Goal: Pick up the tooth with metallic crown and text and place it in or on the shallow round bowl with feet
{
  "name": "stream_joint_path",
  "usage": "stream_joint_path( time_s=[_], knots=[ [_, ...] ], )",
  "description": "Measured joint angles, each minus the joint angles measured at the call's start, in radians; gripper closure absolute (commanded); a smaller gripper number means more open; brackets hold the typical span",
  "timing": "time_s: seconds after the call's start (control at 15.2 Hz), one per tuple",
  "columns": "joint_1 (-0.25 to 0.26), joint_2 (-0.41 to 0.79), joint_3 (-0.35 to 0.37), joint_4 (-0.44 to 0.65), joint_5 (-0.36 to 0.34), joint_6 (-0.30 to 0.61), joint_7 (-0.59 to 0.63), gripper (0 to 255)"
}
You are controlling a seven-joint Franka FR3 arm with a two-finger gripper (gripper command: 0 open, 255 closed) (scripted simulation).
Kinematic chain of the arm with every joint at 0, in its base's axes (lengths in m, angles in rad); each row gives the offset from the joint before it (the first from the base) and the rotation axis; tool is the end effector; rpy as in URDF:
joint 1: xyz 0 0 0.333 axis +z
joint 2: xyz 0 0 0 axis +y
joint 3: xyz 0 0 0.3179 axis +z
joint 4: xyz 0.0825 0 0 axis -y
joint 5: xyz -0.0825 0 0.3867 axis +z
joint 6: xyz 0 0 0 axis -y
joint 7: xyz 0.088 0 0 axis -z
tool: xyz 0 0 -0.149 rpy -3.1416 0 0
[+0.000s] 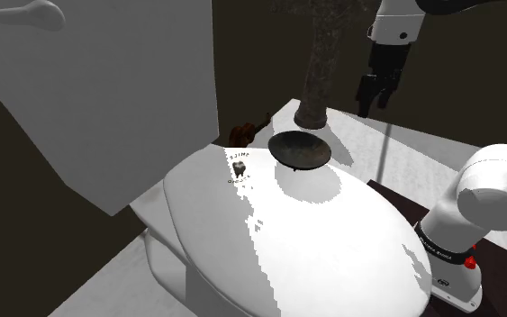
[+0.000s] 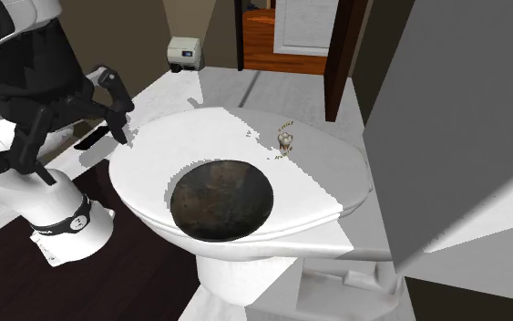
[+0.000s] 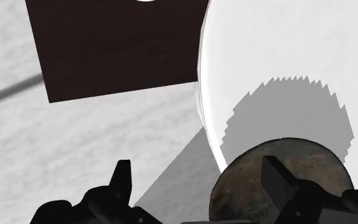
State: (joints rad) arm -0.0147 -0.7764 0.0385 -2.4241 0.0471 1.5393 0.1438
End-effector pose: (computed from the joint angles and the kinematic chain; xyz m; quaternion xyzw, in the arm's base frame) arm 0.2993 0.0158 0.5123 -0.9962 0.0666 0.0550 0.0058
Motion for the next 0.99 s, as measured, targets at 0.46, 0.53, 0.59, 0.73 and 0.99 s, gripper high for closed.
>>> stream_joint_path(
  time_s=[0.46,0.53,0.59,0.73,0.99],
  knots=[
    [0.038,0.092,0.089,0.013,0.071,0.105,0.089,0],
    [0.043,0.119,0.104,0.023,0.080,0.127,0.103,0],
    [0.049,0.145,0.122,0.032,0.091,0.150,0.120,0],
    [0.065,0.188,0.162,0.049,0.115,0.189,0.162,0],
    [0.075,0.307,0.219,0.119,0.130,0.263,0.219,0]
  ],
)
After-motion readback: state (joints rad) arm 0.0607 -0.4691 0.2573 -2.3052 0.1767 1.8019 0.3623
